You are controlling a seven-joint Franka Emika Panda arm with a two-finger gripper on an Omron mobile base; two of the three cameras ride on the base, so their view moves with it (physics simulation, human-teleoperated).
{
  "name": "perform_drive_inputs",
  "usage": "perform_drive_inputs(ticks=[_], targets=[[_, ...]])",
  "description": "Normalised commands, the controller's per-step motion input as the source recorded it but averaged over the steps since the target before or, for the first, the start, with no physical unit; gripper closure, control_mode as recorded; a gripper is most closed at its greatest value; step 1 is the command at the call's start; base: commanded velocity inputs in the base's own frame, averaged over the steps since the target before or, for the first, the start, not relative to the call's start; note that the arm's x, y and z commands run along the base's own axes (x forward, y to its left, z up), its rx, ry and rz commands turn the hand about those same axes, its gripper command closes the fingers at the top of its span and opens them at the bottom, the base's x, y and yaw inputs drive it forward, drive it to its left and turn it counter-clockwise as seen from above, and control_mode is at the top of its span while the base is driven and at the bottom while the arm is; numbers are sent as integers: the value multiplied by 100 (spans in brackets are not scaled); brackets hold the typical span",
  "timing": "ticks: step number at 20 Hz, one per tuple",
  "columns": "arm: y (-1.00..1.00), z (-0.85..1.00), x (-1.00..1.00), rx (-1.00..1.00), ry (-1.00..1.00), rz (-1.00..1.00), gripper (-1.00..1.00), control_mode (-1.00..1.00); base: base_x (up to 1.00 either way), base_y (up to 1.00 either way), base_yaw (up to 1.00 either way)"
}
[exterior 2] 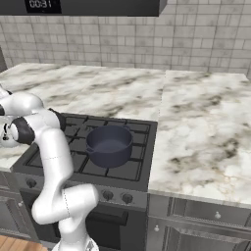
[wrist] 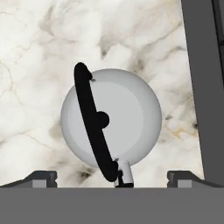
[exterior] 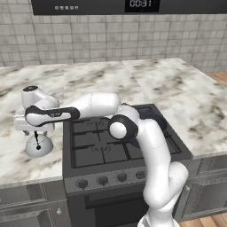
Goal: Pick the kettle from the counter and place it on a stove burner. Then turn the burner on.
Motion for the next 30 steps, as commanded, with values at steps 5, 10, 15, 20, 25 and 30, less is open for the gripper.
perform_drive_inputs(ticks=[5, 10, 15, 20, 25, 30], targets=[[-6, -26, 6, 0, -4, 0, -100, -100, 0, 0, 0], [-2, -17, 16, 0, -4, 0, -100, -100, 0, 0, 0], [0, -11, 20, 0, 0, 0, 100, -100, 0, 0, 0], [0, -2, 15, 0, 0, 0, 100, -100, 0, 0, 0], [0, 4, 0, 0, 0, 0, 100, -100, 0, 0, 0], [0, 19, -10, 0, -1, -1, 100, -100, 0, 0, 0]])
